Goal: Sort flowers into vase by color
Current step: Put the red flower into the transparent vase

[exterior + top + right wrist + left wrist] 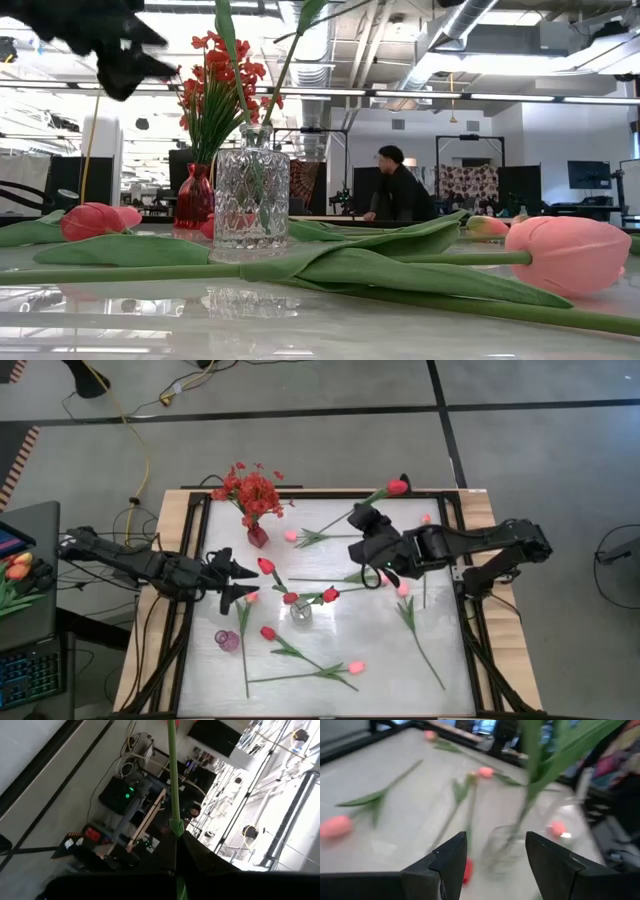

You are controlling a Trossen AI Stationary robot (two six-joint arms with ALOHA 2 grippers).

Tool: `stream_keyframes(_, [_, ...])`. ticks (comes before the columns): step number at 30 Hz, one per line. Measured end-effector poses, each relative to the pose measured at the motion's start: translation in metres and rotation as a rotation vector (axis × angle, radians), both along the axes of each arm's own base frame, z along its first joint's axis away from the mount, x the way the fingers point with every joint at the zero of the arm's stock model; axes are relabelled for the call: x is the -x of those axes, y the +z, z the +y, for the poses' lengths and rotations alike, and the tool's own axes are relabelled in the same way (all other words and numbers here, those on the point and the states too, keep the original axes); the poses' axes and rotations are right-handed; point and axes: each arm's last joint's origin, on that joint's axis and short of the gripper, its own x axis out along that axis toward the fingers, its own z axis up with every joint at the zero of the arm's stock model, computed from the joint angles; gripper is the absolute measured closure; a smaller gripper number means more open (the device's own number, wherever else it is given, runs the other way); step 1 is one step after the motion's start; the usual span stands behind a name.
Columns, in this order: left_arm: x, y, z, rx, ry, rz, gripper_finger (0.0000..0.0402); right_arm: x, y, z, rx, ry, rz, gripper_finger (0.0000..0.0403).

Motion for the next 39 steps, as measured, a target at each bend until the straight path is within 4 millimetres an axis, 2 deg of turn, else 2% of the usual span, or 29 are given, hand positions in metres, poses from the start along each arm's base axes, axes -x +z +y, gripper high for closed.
stream_keyframes(4, [0.004,0.029,-0.007,0.042,-0.113,-0.038,0.0212,-0.001,0.0,-0.005,-0.001,-0.007,0.008,0.0369])
stream_keyframes(7, [0.009,0.054,-0.009,0.013,-0.136,-0.069,0.0212,-0.001,0.0,-0.006,-0.004,-0.004,0.01,0.0369])
stream_keyframes(13, [0.026,0.112,0.001,-0.096,0.012,-0.161,0.0212,-0.001,-0.001,-0.005,0.004,0.024,0.048,0.0369])
stream_keyframes(17, [0.025,0.146,0.006,-0.199,0.122,-0.21,0.0212,-0.002,-0.001,-0.005,0.025,0.054,0.104,0.0369])
stream_keyframes(23, [-0.017,0.188,0.014,-0.325,0.172,-0.131,0.0212,-0.006,0.003,-0.003,0.069,0.162,0.187,0.0369])
stream_keyframes(28, [-0.061,0.211,0.038,-0.287,0.09,-0.018,0.0212,-0.01,0.011,0.0,0.097,0.191,0.14,0.0369])
stream_keyframes(33, [-0.104,0.207,0.072,-0.19,-0.111,0.022,0.0212,-0.01,0.013,0.007,0.102,0.214,0.12,0.0369])
stream_keyframes(39, [-0.128,0.191,0.102,-0.142,-0.126,0.056,0.0212,-0.009,0.013,0.017,0.102,0.251,0.118,0.0369])
